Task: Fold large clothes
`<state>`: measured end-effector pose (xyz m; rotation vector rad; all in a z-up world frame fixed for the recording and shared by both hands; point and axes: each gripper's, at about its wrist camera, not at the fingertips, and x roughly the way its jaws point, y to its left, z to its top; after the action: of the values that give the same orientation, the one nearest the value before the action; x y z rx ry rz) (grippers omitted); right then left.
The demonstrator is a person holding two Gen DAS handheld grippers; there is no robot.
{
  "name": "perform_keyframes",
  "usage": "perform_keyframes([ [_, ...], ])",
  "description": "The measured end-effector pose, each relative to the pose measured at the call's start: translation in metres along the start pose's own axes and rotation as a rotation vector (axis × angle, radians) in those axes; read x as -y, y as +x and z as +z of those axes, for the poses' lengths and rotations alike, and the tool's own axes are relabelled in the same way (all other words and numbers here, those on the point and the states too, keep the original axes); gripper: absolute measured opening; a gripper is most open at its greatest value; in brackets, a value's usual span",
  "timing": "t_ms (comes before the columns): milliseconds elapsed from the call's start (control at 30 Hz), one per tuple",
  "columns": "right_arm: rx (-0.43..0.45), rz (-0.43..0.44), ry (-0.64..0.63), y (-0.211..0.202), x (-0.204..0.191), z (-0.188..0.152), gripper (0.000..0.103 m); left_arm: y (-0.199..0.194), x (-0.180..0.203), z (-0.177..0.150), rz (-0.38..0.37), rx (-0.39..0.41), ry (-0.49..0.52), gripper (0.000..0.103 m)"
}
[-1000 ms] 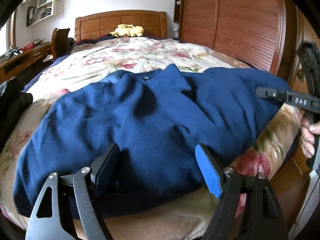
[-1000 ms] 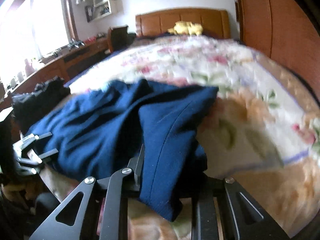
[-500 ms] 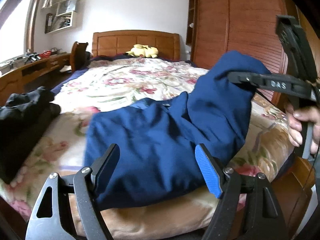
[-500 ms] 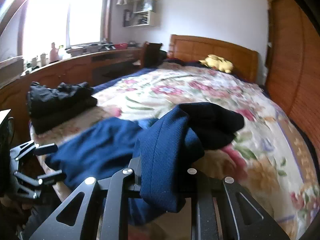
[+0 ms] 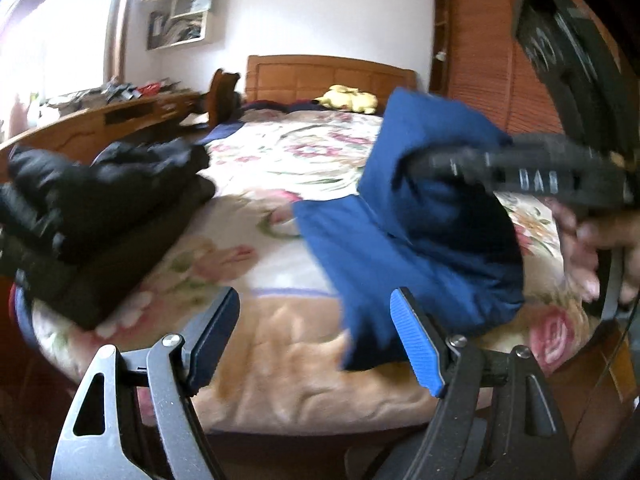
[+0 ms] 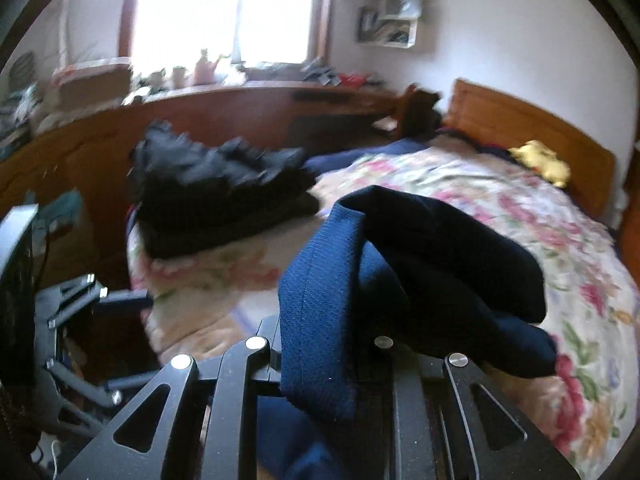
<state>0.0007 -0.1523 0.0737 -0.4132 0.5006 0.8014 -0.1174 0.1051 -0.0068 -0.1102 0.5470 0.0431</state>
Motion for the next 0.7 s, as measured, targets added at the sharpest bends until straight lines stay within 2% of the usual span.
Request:
perform_keyframes([
  [133,-0.116,0.077,-0.007,0.042,-0.012,-0.01,0.022,0.002,-0.024,-0.006,0.019,-0.015,-0.041,0.079],
  [200,-0.149,0.08,-0.013,0.056,-0.011,-0.013,0.027,0.001,-0.032,-0.009,0.023,-0.018,-0.057,0.079],
  [300,-0.154,0.13,0.029,0.055,-0.001,-0.005,0.044,0.002,-0.038,-0.01,0.027,-0.016,-0.071,0.079],
  [367,-0.13,0.15,0.059,0.044,0.008,-0.002,0.062,0.0,-0.041,-0.01,0.022,-0.011,-0.081,0.079],
  [433,-0.092,0.132,0.06,0.021,0.014,-0.004,0.069,-0.003,-0.039,-0.009,0.014,-0.001,-0.084,0.079],
  [500,-0.05,0.101,0.058,-0.011,0.018,-0.007,0.069,-0.004,-0.036,-0.006,0.009,0.011,-0.083,0.079],
  [600,0.012,0.012,0.06,-0.043,0.037,-0.013,0.07,-0.004,-0.031,0.001,-0.006,0.027,-0.082,0.079],
  [700,0.011,-0.081,0.087,-0.053,0.057,-0.028,0.07,-0.003,-0.025,0.01,-0.01,0.043,-0.081,0.079],
])
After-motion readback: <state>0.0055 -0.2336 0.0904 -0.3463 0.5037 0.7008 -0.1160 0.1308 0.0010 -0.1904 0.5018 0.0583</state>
